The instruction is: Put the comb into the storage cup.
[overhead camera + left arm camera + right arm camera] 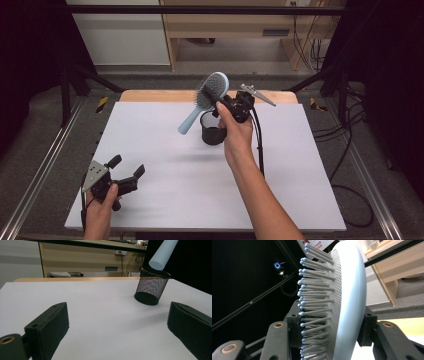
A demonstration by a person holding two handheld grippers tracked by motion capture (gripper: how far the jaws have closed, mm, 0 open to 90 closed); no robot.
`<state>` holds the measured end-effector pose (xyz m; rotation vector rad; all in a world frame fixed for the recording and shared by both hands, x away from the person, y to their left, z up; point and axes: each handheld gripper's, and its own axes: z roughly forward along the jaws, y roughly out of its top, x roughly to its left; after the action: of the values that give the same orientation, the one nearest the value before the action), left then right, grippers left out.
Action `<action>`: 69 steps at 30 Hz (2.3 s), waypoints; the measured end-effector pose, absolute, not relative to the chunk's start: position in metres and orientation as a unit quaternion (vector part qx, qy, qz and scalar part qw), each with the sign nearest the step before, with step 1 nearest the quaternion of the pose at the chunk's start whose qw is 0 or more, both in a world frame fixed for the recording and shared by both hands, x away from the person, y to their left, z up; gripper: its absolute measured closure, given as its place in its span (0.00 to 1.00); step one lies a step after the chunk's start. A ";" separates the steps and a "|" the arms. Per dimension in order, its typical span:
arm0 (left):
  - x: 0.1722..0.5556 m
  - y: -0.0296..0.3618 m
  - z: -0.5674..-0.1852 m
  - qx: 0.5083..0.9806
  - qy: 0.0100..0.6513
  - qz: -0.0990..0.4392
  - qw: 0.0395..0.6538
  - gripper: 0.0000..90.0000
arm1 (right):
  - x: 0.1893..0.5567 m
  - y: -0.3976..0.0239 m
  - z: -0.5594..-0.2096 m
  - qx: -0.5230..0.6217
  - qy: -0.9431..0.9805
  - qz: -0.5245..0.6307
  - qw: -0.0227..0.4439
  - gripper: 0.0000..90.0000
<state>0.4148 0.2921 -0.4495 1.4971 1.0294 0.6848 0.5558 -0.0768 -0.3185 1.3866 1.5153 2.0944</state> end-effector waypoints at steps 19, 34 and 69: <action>0.415 0.298 -0.451 0.641 0.425 0.296 0.567 0.03 | 0.572 -0.096 -0.311 0.477 0.503 0.709 0.129 0.56; 0.415 0.297 -0.451 0.643 0.424 0.294 0.565 0.03 | 0.574 -0.119 -0.308 0.487 0.492 0.705 0.156 0.55; 0.412 0.301 -0.447 0.627 0.412 0.332 0.572 0.03 | 0.576 -0.136 -0.302 0.493 0.491 0.695 0.181 0.55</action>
<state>0.4123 0.3014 -0.4475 1.4709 0.9654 0.7776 0.5762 -0.1357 -0.3020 1.3908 1.3854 1.9637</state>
